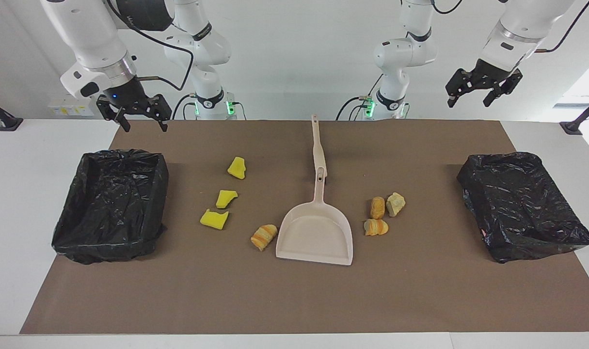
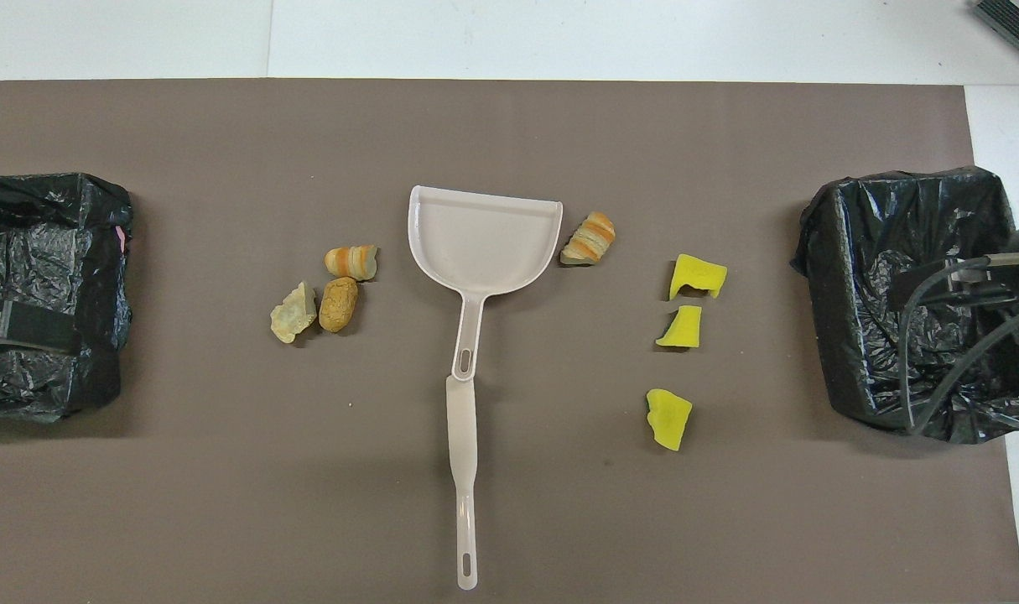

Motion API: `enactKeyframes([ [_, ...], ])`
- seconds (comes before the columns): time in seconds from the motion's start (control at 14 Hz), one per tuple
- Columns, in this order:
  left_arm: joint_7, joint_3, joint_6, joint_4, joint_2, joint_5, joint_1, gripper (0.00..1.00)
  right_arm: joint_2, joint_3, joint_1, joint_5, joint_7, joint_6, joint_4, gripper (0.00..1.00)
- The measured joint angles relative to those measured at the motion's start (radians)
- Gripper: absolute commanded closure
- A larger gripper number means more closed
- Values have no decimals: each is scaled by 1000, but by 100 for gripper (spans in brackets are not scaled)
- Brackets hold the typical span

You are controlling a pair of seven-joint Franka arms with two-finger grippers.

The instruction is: Sweep and dump trash in bin

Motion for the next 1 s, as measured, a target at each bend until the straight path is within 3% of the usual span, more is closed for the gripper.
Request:
enactKeyframes([
  [0.72, 0, -19, 27, -7, 0, -29, -5, 0, -23, 0, 1, 0, 0, 0, -35, 0],
  [1.0, -3, -28, 69, -62, -1, -44, -77, 0, -25, 0, 1, 0, 0, 0, -38, 0],
])
